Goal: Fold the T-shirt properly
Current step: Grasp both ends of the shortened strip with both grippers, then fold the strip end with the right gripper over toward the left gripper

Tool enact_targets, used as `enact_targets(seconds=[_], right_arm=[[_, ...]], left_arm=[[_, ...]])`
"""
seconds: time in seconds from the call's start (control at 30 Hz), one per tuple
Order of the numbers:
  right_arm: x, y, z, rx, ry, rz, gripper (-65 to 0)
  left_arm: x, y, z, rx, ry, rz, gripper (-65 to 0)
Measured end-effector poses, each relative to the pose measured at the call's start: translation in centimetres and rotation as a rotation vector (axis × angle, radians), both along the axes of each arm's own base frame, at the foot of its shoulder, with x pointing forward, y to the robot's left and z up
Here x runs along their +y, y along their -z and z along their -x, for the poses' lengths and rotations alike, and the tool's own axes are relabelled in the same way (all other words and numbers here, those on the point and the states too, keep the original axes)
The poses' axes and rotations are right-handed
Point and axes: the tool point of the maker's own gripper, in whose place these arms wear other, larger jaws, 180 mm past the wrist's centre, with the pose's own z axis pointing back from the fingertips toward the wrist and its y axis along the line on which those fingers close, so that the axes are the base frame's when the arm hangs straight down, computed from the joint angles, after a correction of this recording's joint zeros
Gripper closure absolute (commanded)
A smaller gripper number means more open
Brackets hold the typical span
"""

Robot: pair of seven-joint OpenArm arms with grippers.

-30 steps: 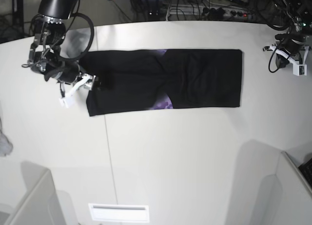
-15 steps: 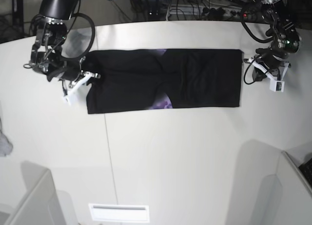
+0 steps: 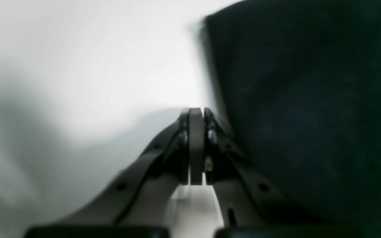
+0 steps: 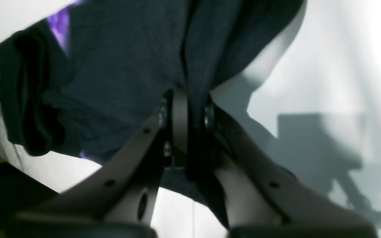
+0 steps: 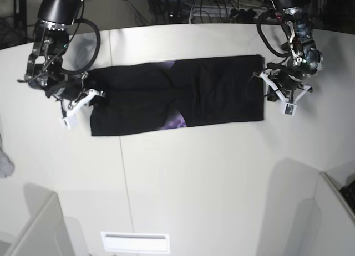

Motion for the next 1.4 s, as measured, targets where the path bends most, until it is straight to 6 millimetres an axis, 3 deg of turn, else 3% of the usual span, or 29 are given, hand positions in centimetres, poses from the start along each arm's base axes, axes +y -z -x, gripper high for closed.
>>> enact_targets(seconds=[0.17,0.6,0.83,1.0,1.4], right_arm=[[0.4,-1.9,-0.8,-0.039,0.006,0.025,0.0],[9.5,-6.6,-0.3,-0.119,-0.154,-0.019,0.0],[14.3,-6.8,1.0,-0.108,-0.232,-0.089,0.0],[17.9,-9.1,1.5,-0.159,-0.285,-0.16,0.0],[19.9,-10.5,1.1,-0.19,-0.315,-0.198,0.0]], left_arm=[[-2.8,0.0,-0.2,0.005,0.079,0.009,0.0],[-3.1,0.0,-0.2,0.005,0.089,0.024,0.0],[-3.0,0.1,0.0,0.007,0.09,0.021,0.0],[-3.0,0.1,0.1,0.006,0.091,0.022,0.0],[-3.7,0.1,-0.1,0.005,0.092,0.033,0.0]])
